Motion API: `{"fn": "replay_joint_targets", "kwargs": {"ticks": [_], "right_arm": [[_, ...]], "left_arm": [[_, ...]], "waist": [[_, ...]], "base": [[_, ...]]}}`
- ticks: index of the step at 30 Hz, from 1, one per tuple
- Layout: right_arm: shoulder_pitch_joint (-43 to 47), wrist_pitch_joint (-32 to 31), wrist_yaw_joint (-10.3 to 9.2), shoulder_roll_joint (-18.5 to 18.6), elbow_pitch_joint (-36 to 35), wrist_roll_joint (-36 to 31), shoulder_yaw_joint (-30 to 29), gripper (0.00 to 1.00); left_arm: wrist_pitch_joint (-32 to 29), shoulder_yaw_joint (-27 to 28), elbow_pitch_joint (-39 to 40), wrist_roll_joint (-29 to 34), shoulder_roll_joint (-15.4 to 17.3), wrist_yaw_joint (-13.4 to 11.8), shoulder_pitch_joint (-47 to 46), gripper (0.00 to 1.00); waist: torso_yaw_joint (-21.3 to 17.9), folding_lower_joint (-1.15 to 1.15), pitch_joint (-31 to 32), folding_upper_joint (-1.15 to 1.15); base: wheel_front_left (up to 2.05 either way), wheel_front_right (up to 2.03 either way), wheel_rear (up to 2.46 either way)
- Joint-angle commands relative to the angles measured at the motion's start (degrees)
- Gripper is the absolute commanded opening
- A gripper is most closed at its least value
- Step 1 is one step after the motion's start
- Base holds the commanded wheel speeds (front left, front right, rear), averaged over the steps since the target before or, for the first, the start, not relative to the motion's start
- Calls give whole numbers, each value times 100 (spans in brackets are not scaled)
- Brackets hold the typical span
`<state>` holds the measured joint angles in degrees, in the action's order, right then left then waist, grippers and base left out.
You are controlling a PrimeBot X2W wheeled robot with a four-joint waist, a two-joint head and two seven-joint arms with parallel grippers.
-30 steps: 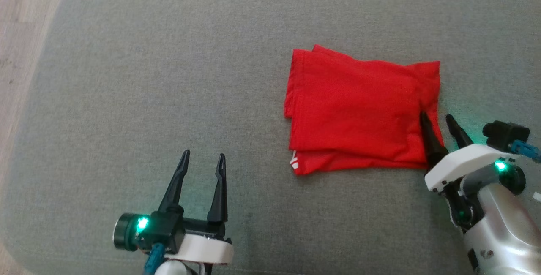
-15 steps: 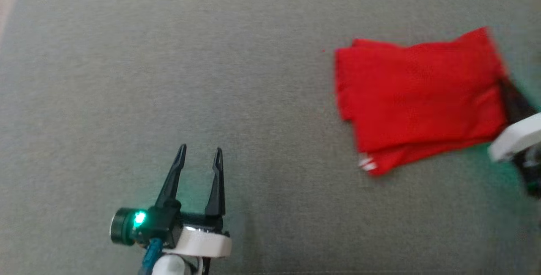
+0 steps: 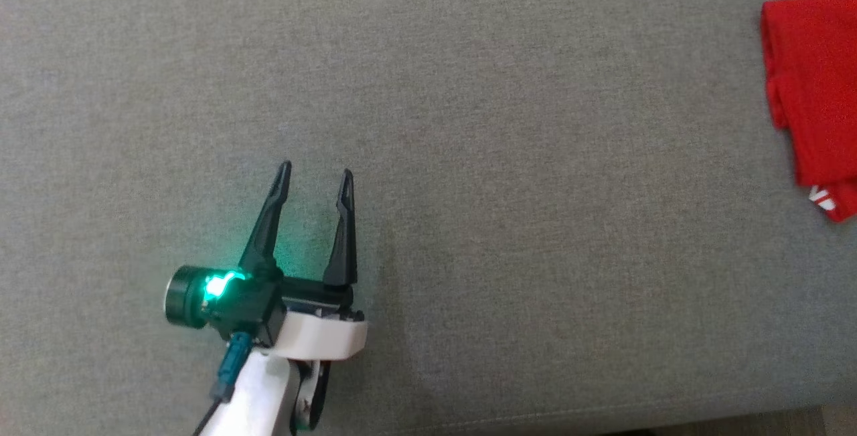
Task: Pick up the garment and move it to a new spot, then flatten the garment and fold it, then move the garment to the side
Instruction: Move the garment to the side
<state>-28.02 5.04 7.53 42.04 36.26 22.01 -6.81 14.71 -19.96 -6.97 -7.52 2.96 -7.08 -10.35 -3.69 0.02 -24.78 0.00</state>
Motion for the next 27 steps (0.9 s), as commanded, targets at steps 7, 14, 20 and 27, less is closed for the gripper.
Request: {"fn": "replay_joint_targets", "kwargs": {"ticks": [7, 14, 20, 27], "right_arm": [[611, 155, -4, -845, -518, -528, -141, 100], [1786, 600, -4, -2463, -1288, -769, 521, 100], [2718, 982, -4, -3244, -1766, -727, 1192, 100], [3455, 994, -4, -3764, -2903, -1372, 1040, 100]], "left_arm": [[29, 242, 204, -296, -8, 29, 37, 100], [29, 219, 208, -672, -8, 112, 465, 100], [29, 215, 123, -754, -8, 8, 999, 100], [29, 450, 292, -526, -8, -99, 1484, 100]], "waist": [[98, -2, 652, 0], [288, -2, 1825, 0], [405, -2, 2641, 0], [468, -2, 2966, 0]], "base": [[0, 0, 0], [0, 0, 0], [0, 0, 0], [0, 0, 0]]}}
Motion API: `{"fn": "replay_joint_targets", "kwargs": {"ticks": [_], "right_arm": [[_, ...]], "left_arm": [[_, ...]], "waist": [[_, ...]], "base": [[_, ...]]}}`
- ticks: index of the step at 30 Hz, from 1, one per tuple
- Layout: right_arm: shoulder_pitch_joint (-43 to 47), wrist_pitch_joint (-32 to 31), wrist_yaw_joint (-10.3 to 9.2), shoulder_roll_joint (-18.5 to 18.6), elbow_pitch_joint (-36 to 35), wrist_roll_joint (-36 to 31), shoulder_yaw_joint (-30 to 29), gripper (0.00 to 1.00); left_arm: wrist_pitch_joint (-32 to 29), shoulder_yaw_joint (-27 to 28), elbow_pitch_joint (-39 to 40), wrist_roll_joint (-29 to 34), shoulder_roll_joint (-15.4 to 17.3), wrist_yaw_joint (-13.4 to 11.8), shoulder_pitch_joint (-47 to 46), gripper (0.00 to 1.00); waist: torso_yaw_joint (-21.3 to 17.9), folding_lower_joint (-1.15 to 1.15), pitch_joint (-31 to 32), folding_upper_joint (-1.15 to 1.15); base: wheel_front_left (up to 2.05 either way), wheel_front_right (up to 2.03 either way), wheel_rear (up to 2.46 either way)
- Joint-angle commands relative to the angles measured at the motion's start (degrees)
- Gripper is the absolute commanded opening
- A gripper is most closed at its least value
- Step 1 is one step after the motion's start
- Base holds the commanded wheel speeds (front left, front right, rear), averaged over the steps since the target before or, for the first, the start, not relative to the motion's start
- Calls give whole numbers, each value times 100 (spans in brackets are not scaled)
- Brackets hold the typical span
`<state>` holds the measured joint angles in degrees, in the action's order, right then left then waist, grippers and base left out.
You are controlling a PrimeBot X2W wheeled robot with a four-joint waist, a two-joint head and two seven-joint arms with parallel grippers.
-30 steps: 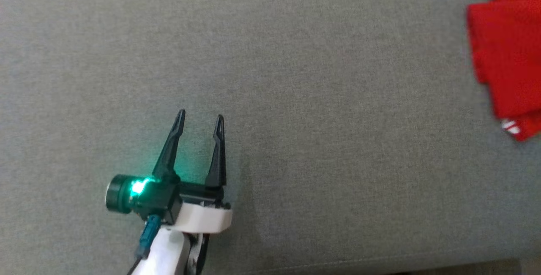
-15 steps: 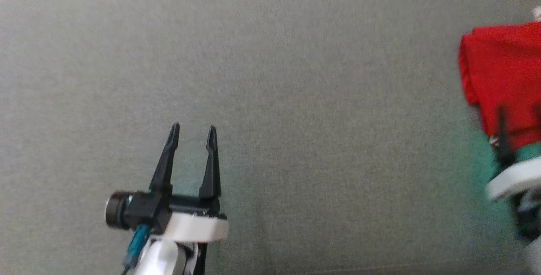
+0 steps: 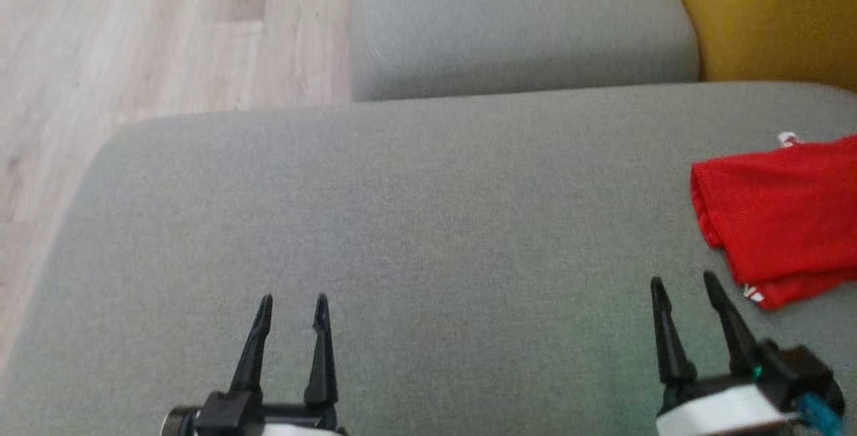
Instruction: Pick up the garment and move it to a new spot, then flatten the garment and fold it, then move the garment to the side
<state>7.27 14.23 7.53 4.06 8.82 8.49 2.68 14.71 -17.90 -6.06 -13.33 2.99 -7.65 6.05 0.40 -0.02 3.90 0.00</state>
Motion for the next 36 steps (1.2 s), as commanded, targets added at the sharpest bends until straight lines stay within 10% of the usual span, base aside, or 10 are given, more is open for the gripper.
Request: {"fn": "replay_joint_targets", "kwargs": {"ticks": [1, 15, 16, 36], "right_arm": [[11, 75, -4, -5, -223, -90, 85, 100], [305, 76, -4, -115, -333, -277, 86, 100], [442, 7, 0, -149, -81, -288, -16, 0], [210, -233, -1, -78, 150, 1037, -40, 0]], "left_arm": [[29, 277, 211, 85, -12, -34, -91, 100], [29, 475, 64, 308, -12, 94, 248, 100], [0, 290, -121, 283, 4, 112, 405, 0], [-225, 492, -358, -993, 74, 308, 201, 0]], "waist": [[68, 2, 125, 0], [95, 2, 238, 0], [96, 2, 239, 0], [76, 2, 147, 0]], "base": [[0, 0, 0], [0, 0, 0], [0, 0, 0], [0, 0, 0]]}}
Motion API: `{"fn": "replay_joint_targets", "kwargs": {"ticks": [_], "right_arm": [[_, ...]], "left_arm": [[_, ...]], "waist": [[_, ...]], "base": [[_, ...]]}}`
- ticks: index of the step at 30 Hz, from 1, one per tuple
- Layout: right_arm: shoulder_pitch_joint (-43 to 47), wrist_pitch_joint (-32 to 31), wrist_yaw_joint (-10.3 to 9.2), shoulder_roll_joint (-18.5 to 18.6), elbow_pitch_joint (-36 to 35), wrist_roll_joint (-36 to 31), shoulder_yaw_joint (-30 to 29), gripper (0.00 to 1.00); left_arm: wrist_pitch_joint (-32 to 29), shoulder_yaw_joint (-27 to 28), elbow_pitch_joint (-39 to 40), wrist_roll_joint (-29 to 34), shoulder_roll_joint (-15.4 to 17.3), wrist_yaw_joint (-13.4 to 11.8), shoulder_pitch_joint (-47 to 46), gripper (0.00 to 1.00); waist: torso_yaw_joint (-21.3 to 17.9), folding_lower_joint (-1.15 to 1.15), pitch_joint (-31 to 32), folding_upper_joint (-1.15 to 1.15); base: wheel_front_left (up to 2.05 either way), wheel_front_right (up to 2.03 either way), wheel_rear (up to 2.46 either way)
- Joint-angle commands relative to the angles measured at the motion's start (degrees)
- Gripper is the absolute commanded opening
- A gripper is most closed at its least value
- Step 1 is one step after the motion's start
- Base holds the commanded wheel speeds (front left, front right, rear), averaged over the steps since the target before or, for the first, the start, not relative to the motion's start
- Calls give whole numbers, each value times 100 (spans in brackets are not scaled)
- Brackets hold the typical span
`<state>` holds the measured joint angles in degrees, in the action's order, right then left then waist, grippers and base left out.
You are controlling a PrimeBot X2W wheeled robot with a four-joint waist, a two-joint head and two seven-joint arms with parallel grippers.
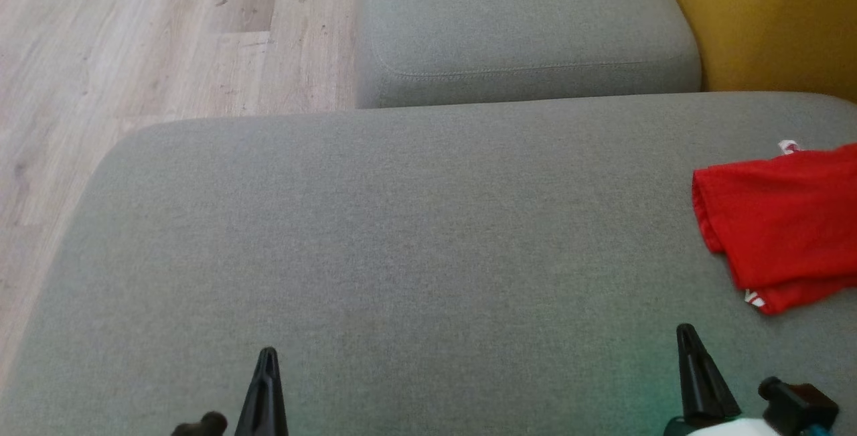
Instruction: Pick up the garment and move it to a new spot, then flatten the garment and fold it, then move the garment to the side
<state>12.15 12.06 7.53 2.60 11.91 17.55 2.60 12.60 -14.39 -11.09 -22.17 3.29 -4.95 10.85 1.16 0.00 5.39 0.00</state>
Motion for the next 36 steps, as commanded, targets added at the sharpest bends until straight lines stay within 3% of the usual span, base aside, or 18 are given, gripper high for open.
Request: {"fn": "replay_joint_targets", "kwargs": {"ticks": [1, 36], "right_arm": [[-307, -42, -1, 75, -153, 276, -39, 0], [-791, -531, -2, 147, -43, 2703, -201, 0]], "left_arm": [[-40, 165, 132, -248, 51, 61, -308, 0], [-529, 644, -4, -2555, 126, 448, -754, 0]], "waist": [[-3, 0, -13, 0], [-39, 0, -190, 0]], "base": [[0, 0, 0], [0, 0, 0]]}}
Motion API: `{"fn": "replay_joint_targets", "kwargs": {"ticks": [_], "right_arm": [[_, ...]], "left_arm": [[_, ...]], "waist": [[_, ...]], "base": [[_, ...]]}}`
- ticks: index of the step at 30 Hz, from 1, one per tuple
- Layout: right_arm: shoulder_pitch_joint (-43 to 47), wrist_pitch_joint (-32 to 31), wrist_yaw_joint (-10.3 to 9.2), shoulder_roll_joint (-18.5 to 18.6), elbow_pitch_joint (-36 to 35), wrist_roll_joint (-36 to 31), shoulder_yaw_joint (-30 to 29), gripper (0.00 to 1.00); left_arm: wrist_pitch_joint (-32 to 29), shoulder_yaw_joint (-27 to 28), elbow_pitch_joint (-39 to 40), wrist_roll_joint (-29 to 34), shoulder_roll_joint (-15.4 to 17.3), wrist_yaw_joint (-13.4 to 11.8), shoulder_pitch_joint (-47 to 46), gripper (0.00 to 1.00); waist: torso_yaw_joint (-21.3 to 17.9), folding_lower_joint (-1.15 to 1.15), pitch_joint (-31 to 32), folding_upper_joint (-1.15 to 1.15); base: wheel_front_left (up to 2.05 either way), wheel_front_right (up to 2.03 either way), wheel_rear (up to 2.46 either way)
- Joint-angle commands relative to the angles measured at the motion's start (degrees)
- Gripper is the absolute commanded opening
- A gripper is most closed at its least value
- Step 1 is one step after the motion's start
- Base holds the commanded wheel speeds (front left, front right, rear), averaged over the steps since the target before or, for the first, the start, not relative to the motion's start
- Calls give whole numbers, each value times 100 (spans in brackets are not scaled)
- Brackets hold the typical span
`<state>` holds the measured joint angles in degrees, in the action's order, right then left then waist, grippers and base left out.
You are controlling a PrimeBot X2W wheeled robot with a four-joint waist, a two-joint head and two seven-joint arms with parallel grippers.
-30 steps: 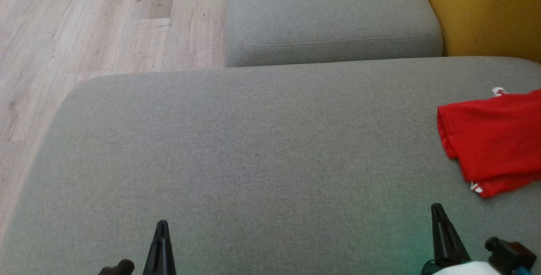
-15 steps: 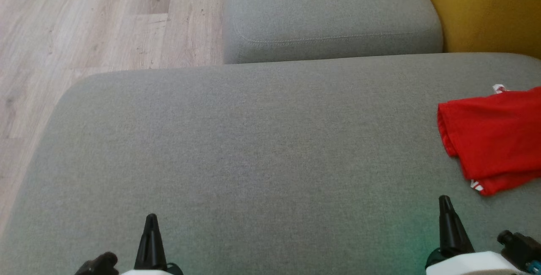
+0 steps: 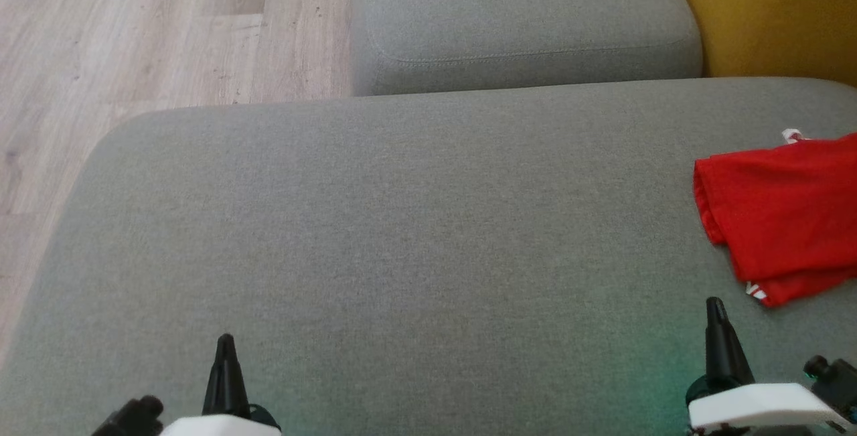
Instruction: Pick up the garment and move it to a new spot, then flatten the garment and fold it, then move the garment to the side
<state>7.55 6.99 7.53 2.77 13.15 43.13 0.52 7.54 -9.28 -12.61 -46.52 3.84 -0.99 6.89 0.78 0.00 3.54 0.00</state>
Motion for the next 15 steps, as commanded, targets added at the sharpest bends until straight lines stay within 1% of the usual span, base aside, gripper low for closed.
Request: {"fn": "replay_joint_targets", "kwargs": {"ticks": [1, 15], "right_arm": [[-346, -40, -2, 130, -162, 216, 1, 0], [-547, -260, -2, 144, -116, 1198, -88, 0]], "left_arm": [[-39, 148, 144, -186, 72, 63, -371, 0], [-262, 372, 91, -1115, 84, 220, -553, 0]], "waist": [[-2, 0, -9, 0], [-17, 0, -82, 0]], "base": [[0, 0, 0], [0, 0, 0]]}}
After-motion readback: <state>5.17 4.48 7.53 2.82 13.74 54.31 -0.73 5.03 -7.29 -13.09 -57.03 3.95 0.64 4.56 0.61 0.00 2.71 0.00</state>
